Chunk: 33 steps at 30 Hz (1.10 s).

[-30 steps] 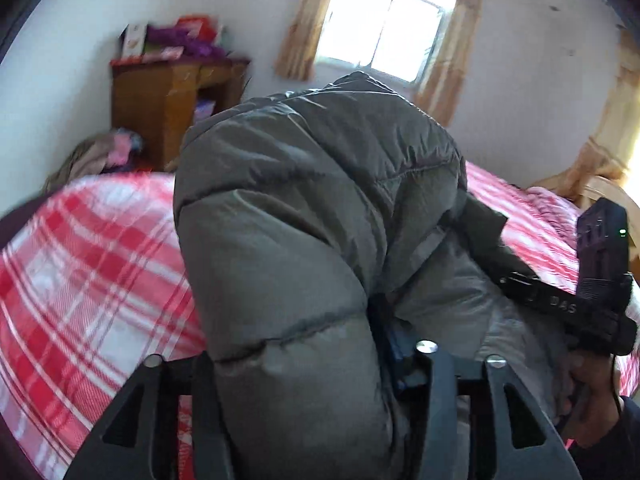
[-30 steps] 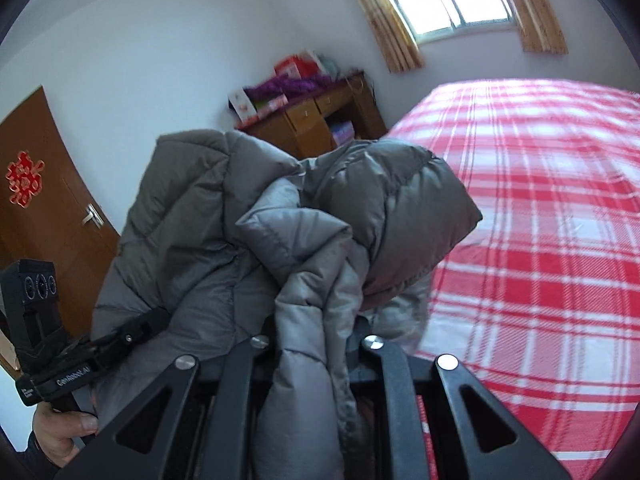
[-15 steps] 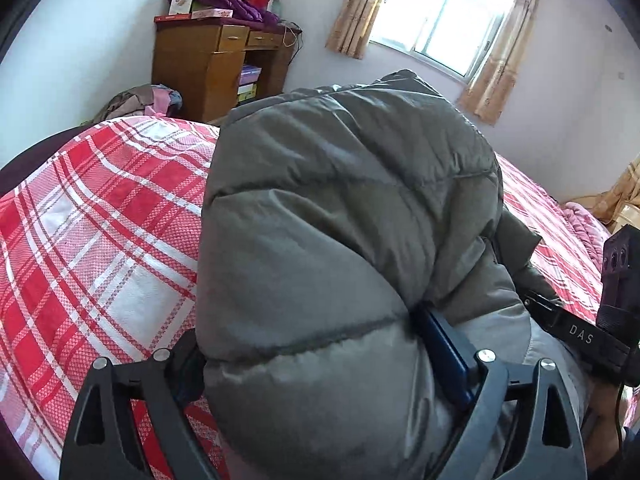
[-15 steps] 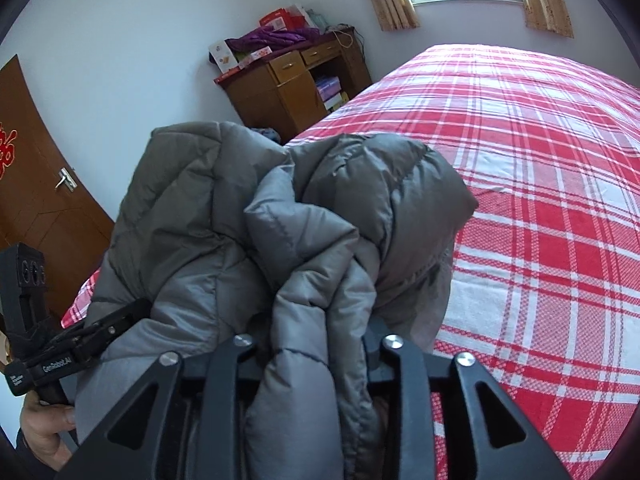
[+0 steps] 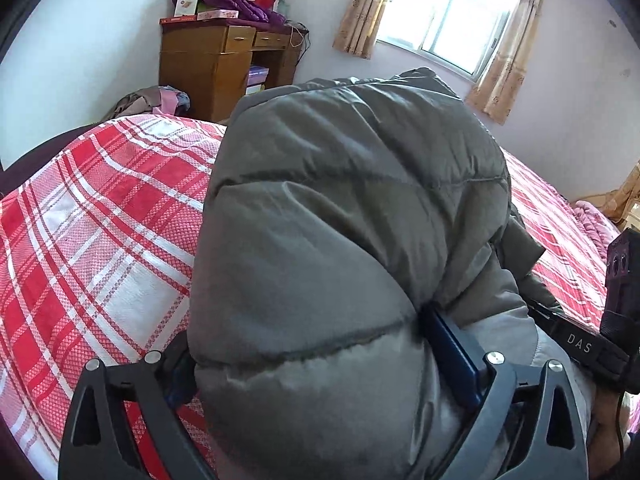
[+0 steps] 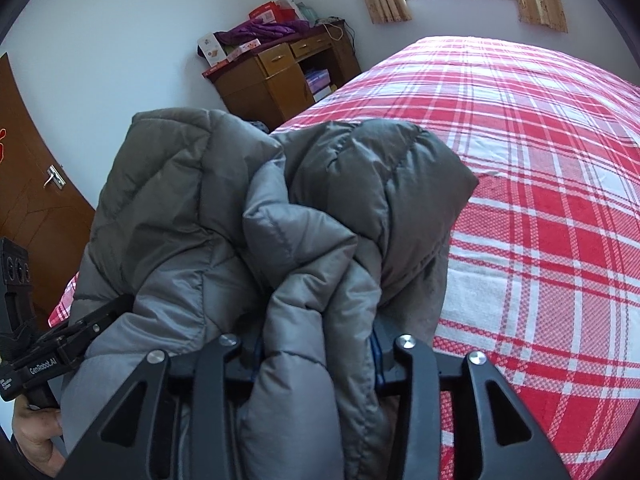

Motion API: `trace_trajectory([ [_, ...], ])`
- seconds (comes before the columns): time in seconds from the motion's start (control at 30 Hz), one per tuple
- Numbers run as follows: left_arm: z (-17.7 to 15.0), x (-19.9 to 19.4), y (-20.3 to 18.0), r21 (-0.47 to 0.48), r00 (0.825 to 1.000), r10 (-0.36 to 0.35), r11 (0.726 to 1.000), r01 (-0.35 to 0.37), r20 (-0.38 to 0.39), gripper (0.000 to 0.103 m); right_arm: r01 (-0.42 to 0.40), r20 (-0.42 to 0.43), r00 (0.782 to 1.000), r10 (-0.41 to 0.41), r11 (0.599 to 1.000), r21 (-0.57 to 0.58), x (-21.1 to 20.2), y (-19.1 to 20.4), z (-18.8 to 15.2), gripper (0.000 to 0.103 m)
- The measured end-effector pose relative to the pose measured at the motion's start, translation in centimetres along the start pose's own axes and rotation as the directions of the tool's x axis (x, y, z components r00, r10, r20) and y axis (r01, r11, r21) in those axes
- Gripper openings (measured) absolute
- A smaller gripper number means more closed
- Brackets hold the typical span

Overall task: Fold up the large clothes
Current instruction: 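Carry the held jacket bundle with both tools toward the bed corner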

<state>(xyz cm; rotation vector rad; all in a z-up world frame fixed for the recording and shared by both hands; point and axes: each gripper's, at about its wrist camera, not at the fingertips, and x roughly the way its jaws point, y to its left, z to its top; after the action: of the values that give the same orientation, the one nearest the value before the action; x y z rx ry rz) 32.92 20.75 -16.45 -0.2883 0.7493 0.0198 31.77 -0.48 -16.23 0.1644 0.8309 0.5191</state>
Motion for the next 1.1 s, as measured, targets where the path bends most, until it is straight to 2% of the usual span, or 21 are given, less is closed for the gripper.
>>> trace_trajectory([
  [0.13, -0.1, 0.2, -0.2, 0.008, 1.000, 0.017, 1.000, -0.017, 0.004, 0.100, 0.011, 0.002, 1.000, -0.011, 1.000, -0.001, 0.3, 0.0, -0.1, 0.044],
  [0.33, -0.3, 0.9, 0.0, -0.010, 1.000, 0.004, 1.000, -0.004, 0.001, 0.102, 0.023, -0.009, 1.000, -0.023, 1.000, -0.005, 0.8, -0.1, -0.1, 0.045],
  [0.7, -0.7, 1.2, -0.8, 0.027, 0.998, 0.050, 0.998, -0.051, 0.034, 0.102, 0.046, -0.008, 0.999, -0.047, 0.999, -0.024, 1.7, 0.3, -0.2, 0.047],
  [1.1, -0.5, 1.0, -1.6, 0.039, 0.996, 0.087, 0.995, -0.087, 0.014, 0.102, 0.074, -0.021, 0.997, -0.075, 0.996, -0.046, 1.8, 0.9, -0.1, 0.050],
])
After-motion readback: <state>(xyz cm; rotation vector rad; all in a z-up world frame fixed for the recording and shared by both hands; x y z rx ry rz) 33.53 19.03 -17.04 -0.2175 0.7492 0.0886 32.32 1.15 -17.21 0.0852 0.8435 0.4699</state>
